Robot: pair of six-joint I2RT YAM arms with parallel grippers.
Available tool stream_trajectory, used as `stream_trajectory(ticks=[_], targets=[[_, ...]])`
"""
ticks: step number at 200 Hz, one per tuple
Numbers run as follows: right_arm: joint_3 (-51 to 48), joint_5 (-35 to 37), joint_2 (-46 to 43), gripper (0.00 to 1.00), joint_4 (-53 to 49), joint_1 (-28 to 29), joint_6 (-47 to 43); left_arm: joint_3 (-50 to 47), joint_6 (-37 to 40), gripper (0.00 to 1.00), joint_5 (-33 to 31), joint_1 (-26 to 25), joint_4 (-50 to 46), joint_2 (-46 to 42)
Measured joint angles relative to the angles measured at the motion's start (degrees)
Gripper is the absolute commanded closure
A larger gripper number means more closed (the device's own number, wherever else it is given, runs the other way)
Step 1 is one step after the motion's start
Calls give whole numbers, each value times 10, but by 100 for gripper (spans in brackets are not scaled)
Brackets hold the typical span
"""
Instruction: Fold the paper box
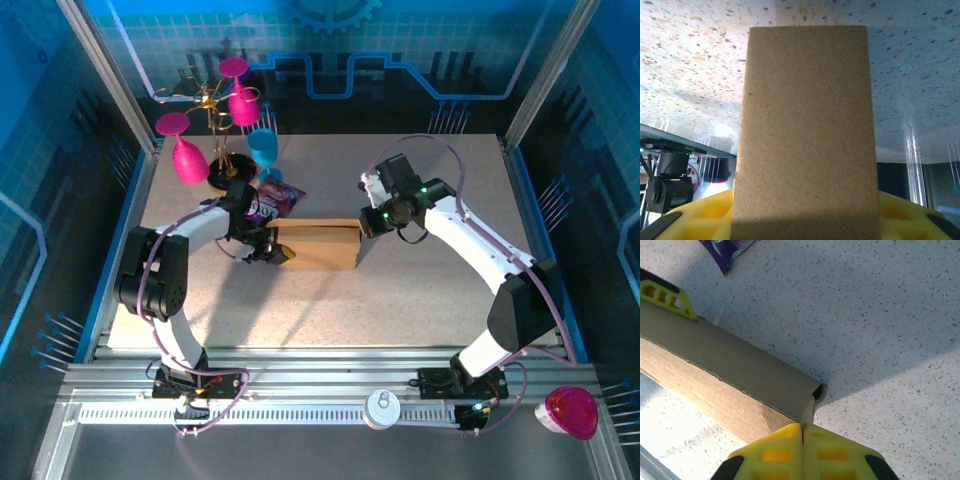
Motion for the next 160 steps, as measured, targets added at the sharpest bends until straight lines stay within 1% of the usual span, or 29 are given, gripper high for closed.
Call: stream_trajectory(ticks=[37,82,160], targets=[[-3,8,-2,100,8,3,43,0,-1,87,0,0,0,0],[10,10,3,100,-10,6,89,-3,-1,87,1,0,7,0],[11,15,3,100,-12,14,169,-5,-2,87,2,0,11,0]])
